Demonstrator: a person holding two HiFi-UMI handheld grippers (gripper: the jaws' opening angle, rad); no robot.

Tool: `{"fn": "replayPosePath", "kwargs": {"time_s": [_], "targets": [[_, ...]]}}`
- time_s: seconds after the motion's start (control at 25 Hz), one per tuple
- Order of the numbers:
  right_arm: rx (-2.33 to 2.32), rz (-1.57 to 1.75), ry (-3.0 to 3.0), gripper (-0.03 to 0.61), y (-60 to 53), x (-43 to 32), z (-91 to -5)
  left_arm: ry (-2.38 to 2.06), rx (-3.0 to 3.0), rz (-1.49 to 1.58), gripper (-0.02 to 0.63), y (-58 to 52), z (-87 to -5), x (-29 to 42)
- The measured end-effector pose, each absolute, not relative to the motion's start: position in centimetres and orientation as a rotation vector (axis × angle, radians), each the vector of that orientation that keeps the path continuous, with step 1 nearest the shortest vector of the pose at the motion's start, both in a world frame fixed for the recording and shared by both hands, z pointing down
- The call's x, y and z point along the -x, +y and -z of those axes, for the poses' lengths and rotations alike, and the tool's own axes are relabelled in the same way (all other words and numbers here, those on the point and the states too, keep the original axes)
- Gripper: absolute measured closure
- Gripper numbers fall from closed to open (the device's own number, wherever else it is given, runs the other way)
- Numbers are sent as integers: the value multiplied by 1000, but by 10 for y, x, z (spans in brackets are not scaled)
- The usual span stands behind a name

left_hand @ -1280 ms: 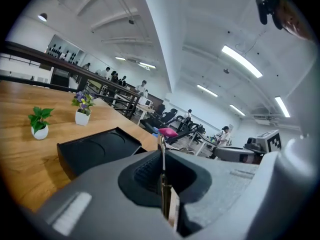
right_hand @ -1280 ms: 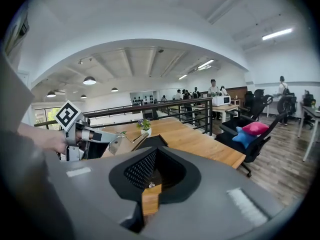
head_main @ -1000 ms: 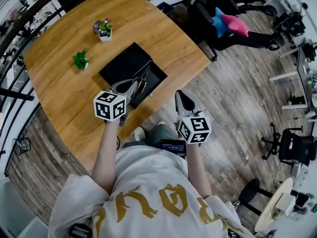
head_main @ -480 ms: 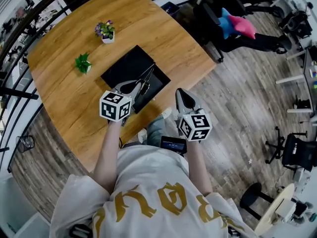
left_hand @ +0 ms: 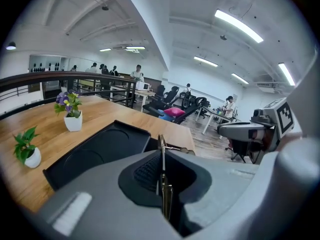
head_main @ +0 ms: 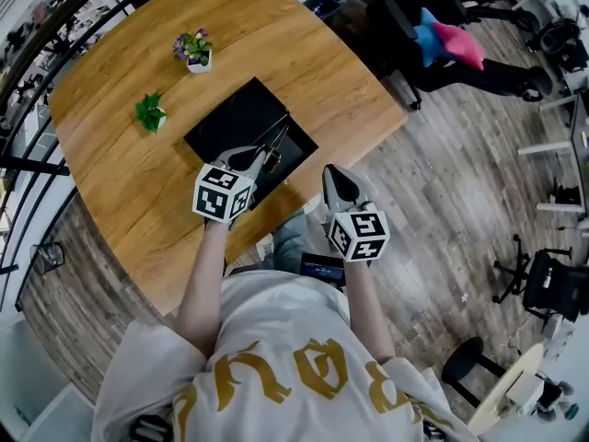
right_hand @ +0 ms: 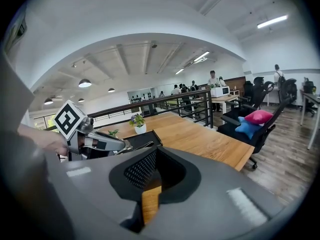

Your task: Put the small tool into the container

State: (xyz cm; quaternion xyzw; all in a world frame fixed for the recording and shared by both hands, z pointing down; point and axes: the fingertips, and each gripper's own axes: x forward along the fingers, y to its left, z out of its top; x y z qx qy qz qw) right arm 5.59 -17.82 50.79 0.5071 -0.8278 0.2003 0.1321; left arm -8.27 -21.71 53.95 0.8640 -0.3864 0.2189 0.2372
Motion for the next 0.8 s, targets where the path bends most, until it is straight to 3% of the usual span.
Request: {"fn": "replayPosePath", "kwargs": {"time_s": [0.8], "targets": [[-1433,-656,-2368,554,-191,-63,-534,-1027,-2412,-1023,602,-222,-584,66]]}}
